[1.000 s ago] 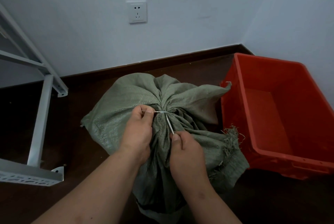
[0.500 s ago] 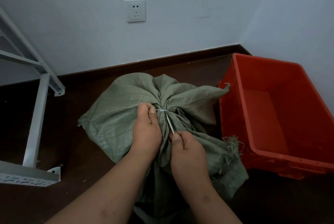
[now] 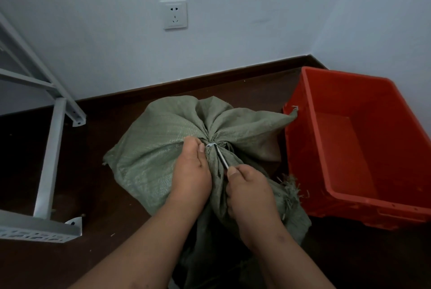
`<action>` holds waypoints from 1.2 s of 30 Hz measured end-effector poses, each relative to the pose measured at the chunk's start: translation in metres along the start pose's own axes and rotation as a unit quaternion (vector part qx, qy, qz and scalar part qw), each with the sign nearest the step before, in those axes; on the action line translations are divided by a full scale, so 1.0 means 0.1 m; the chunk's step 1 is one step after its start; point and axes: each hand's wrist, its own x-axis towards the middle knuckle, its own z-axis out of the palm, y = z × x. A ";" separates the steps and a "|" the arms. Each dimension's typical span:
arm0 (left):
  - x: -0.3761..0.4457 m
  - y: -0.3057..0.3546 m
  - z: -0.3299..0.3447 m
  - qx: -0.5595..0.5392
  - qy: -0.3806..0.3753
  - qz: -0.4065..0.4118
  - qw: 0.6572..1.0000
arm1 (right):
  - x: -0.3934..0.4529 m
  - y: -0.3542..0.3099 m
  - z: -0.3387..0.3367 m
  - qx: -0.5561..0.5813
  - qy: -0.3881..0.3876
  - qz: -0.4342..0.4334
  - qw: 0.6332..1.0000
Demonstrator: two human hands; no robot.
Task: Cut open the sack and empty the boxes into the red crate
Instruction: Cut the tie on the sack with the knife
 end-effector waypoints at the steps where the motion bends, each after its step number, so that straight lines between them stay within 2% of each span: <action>1: 0.00 -0.01 0.00 0.002 -0.001 -0.005 1.000 | 0.00 0.02 0.00 -0.005 -0.003 -0.002 1.000; 4: 0.05 -0.07 -0.04 0.010 0.005 -0.017 1.000 | -0.04 0.07 0.02 -0.030 -0.013 -0.013 0.999; 11: 0.03 -0.09 -0.03 0.021 -0.007 -0.025 0.999 | 0.00 0.12 0.00 0.005 -0.021 0.006 1.000; 19: 0.02 -0.13 -0.03 0.033 -0.020 -0.034 0.999 | 0.03 0.13 -0.01 -0.007 -0.021 0.022 1.000; 24: -0.03 -0.09 0.00 0.038 -0.026 -0.007 0.999 | 0.00 0.01 -0.07 0.101 -0.051 0.089 0.990; 28: 0.00 -0.13 -0.04 0.019 -0.016 -0.049 0.999 | -0.04 0.05 -0.01 0.040 -0.046 0.044 0.997; 30: 0.00 -0.13 -0.04 0.024 -0.012 -0.043 0.999 | -0.04 0.03 0.02 0.025 -0.034 0.041 0.998; 33: -0.05 -0.06 0.01 0.038 -0.016 -0.012 0.999 | 0.00 -0.02 -0.08 0.072 -0.042 0.071 0.994; 36: -0.02 -0.12 -0.05 0.028 -0.013 -0.035 0.999 | -0.06 -0.03 -0.09 0.076 -0.065 0.081 0.992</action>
